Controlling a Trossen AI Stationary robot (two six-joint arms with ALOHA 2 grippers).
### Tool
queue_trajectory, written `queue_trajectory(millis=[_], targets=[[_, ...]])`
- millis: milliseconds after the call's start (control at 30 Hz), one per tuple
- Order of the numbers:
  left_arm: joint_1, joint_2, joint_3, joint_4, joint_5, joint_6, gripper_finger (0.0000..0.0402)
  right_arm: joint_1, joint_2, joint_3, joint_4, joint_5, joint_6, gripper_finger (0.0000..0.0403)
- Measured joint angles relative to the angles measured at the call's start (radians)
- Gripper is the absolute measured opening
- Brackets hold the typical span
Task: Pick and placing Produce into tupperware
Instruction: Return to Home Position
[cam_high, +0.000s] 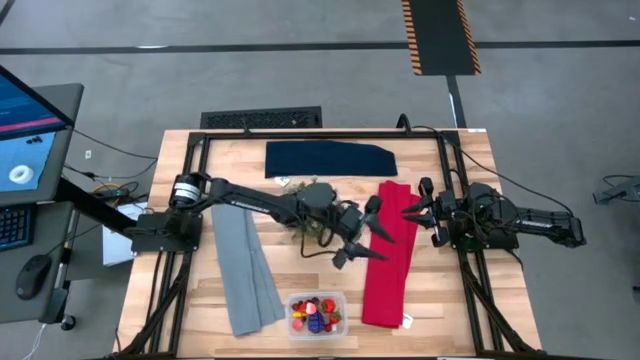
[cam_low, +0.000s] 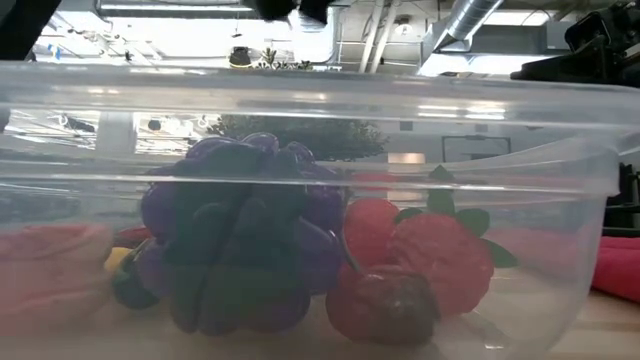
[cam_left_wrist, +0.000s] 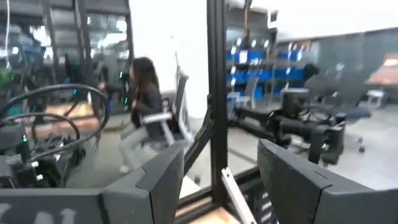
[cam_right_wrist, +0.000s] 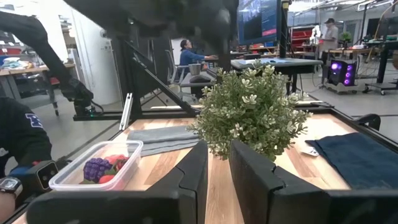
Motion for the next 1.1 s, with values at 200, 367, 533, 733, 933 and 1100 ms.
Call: queue_trajectory(millis=[200,367,533,733,933,1100], targets=[[0.077,-0.005,-0.222,0.438,0.177,-0.097,0.0197,0.000,0.000,0.000,0.000,0.000,0.000,0.0092],[0.098,-0.041,-0.398,0.654,0.165,-0.145,0.0197,0.000,0.000,0.000,0.000,0.000,0.000,0.0092],[0.106,-0.202,-0.511,0.583,0.132,-0.018,0.0197,0.000,0.000,0.000,0.000,0.000,0.000,0.0092],[0.120,-0.445,-0.667,0.313,0.020,0.084,0.0197,0.000,0.000,0.000,0.000,0.000,0.000,0.0092],[0.120,-0.644,-0.957,0.450,-0.157,0.104,0.0197,0.000,0.000,0.000,0.000,0.000,0.000,0.0092],[0.114,-0.771,-1.113,0.447,-0.217,0.104,0.0197,0.000,0.000,0.000,0.000,0.000,0.000,0.0092]])
